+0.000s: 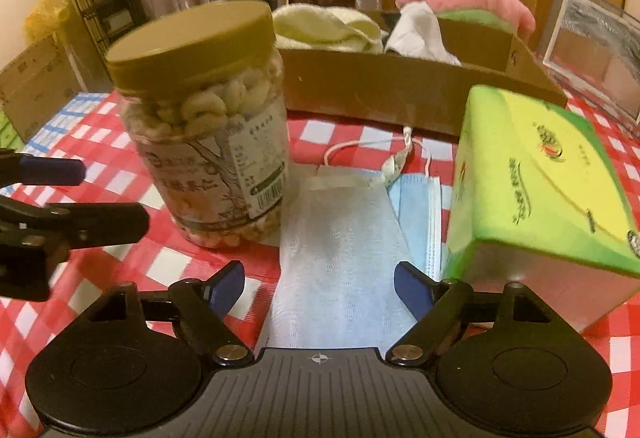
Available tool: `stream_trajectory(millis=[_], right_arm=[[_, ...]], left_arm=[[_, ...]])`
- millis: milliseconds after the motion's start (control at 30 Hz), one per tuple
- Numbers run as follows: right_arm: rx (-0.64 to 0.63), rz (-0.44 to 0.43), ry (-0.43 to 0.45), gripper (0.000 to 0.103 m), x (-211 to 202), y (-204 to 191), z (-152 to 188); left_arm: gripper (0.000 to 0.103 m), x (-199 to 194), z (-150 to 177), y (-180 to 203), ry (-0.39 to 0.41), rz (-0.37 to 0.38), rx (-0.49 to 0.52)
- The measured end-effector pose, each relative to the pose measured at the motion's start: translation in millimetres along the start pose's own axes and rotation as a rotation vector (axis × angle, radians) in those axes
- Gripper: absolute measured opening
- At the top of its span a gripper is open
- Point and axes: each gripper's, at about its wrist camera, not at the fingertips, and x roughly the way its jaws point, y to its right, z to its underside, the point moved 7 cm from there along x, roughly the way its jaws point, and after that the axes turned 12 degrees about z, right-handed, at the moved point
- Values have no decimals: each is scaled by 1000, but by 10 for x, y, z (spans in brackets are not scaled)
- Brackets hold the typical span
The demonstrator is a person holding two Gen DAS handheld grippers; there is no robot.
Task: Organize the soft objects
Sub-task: 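Grasp the blue face mask with the left tool while the right tool holds the bag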
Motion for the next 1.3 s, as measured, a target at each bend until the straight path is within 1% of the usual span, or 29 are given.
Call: stream_trajectory(millis=[67,100,133,167,200,233,267,300,333,400,467,600,700,767,833,900,1033,1133,1200,1300], right_arm=[[3,11,-3,78,22,7,5],[0,23,2,70,20,18,5],[3,31,5,60,12,27,0],[13,35,7,55,3,50,-7],[26,39,6,45,-3,84,-13],[36,45,4,33,-3,118,-17],[42,57,3,26,-3,149,-19],[43,75,2,9,-2,186,-19],[50,82,1,2,-6,216,-22],[71,73,2,2,-28,245,-33],[62,85,30,1,-96,239,-57],[48,56,78,1,-297,194,-93],[37,15,86,1,-444,136,-61],[20,6,92,1,-547,101,-7],[37,1,94,1,-629,124,21],[53,13,110,1,-727,177,29],[94,54,130,1,-966,357,60],[111,80,128,1,-1108,495,119],[126,101,120,1,-1179,591,165],[157,122,110,1,-1287,748,243]], left_arm=[[94,-6,-7,-3,3,1,-6],[94,-8,-9,-1,6,1,-8],[94,-9,-10,0,7,2,-10],[94,-7,-9,2,7,5,-13],[94,-5,-6,7,6,9,-16],[94,-2,-3,15,4,12,-17],[94,2,-2,20,3,13,-15],[94,6,1,27,1,12,-11],[94,7,5,35,-1,11,-8],[94,12,16,43,-4,14,-9],[94,15,26,51,-7,17,-9],[94,23,40,84,-13,26,-2],[94,32,55,93,-19,30,-5],[94,33,63,99,-22,33,-6],[94,37,74,118,-26,35,-4],[94,41,88,150,-30,44,-2],[94,81,128,284,-42,97,-18],[93,155,137,442,-53,139,-32],[93,197,140,548,-54,150,-21],[89,284,152,703,-59,161,-2]])
